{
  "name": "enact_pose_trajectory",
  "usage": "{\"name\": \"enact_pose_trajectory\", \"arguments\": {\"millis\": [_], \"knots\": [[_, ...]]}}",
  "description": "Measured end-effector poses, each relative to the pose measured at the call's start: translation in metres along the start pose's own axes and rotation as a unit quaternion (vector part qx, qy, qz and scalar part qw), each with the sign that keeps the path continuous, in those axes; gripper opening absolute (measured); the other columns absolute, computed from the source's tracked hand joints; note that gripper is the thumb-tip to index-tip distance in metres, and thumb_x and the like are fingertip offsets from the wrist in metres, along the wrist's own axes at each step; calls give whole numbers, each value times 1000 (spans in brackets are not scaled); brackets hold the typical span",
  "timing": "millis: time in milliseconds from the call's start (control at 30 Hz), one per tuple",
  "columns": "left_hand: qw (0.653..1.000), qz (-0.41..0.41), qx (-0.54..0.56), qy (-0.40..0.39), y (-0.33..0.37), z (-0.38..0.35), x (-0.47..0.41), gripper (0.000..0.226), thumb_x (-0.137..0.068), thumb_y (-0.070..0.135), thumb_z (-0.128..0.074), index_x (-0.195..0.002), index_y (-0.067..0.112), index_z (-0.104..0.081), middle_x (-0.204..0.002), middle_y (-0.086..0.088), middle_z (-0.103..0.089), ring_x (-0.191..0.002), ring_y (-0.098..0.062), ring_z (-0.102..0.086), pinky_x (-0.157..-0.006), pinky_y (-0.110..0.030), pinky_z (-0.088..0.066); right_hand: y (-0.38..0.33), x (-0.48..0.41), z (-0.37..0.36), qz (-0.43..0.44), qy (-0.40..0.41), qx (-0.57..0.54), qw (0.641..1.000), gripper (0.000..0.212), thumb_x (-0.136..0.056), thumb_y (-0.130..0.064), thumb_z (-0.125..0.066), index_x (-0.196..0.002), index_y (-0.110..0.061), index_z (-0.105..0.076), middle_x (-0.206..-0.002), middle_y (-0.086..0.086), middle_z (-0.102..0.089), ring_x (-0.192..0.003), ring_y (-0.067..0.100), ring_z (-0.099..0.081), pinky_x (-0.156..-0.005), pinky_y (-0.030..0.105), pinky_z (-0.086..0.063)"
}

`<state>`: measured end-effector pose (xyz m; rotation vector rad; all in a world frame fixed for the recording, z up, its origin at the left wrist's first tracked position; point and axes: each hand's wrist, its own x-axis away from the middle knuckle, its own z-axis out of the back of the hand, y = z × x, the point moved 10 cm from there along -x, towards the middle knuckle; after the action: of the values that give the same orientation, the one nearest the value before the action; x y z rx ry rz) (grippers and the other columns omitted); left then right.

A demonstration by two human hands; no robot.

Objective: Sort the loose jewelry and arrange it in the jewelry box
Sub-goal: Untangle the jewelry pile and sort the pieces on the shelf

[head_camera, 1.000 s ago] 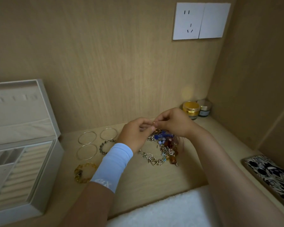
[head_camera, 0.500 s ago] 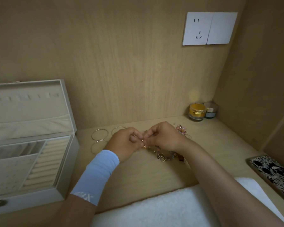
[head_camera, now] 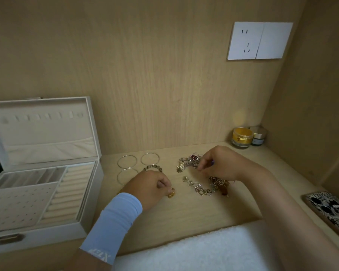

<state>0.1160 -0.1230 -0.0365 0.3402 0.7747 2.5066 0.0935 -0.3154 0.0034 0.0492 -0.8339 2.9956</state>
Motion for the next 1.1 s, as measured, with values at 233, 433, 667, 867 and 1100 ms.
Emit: {"name": "enact_pose_trajectory", "arguments": {"millis": [233, 433, 667, 867, 1100], "knots": [[999, -5, -33, -41, 7, 1, -11, 8, -85, 28, -66, -86, 31, -73, -85, 17, -69, -83, 2, -63, -84, -20, -51, -7, -1, -26, -6, -42, 123, 992, 24, -71, -51, -81, -86, -32, -77, -81, -18, -72, -79, -3, -62, -76, 26, -52], [999, -32, -15, 25, 35, 10, -42, 13, -89, 23, -64, -98, 28, -71, -94, 12, -67, -90, -6, -62, -84, -17, -45, 7, -3, -19, -31, -50, 175, 983, 18, -74, -45, -80, -87, -33, -77, -89, -14, -72, -86, 8, -63, -72, 27, -49], [991, -30, -128, 20, 45, -16, -74, 33, -88, 15, -62, -120, 22, -66, -117, -2, -60, -110, -19, -57, -97, -31, -45, 37, -6, 35, -43, 88, -4, 995, 9, -88, -20, -71, -86, -26, -77, -82, -15, -71, -70, -3, -64, -72, 27, -55], [996, -62, -65, -1, 63, -28, -82, 27, -90, 11, -58, -110, 26, -68, -105, 7, -65, -94, -10, -59, -88, -21, -46, 117, -8, 61, -135, 127, 5, 983, 13, -91, -17, -68, -98, -26, -75, -99, -3, -72, -90, 12, -64, -82, 29, -52], [987, -139, -71, 47, 114, -32, -108, 22, -95, 24, -56, -113, 32, -66, -117, 3, -54, -114, -15, -48, -98, -26, -38, 141, -16, 54, -149, 118, 5, 982, 17, -95, -23, -61, -100, -29, -77, -109, -6, -73, -96, 12, -63, -83, 28, -50]]}}
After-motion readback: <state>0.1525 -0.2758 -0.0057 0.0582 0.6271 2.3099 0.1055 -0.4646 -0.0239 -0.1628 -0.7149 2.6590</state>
